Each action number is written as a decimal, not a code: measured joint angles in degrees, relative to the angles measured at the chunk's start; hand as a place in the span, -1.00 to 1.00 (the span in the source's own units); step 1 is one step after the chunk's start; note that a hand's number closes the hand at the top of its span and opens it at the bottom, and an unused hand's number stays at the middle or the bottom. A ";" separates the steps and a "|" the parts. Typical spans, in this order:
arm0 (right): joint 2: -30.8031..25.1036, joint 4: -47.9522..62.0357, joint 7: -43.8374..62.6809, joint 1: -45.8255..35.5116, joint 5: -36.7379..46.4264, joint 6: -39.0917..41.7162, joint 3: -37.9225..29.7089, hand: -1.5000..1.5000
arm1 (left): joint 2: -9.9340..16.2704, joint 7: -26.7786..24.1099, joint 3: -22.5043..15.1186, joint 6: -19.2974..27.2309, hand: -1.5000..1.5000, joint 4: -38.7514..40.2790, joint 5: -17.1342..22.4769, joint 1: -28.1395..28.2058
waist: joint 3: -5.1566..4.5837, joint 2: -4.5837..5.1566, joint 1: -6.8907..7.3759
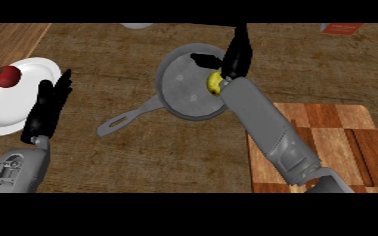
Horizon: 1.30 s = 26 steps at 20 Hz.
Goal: Pick the pear from the cutting board and place it in the pan
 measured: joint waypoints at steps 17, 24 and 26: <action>-11.18 -31.89 2.30 25.44 -1.59 -0.70 3.60 -1.00 | 2.32 -0.19 5.45 -0.33 0.00 -3.34 1.67 8.50 | -0.17 -2.49 -7.81; -23.43 -57.07 7.40 44.70 -1.50 3.56 5.49 -1.00 | 1.43 -0.30 5.40 0.40 0.00 -3.25 0.70 8.53 | -0.19 -2.32 -8.21; -27.19 -64.09 8.05 50.53 -1.95 4.72 4.90 -1.00 | 1.70 -0.35 5.69 -0.09 0.00 -4.04 0.92 9.08 | -0.18 -2.26 -8.04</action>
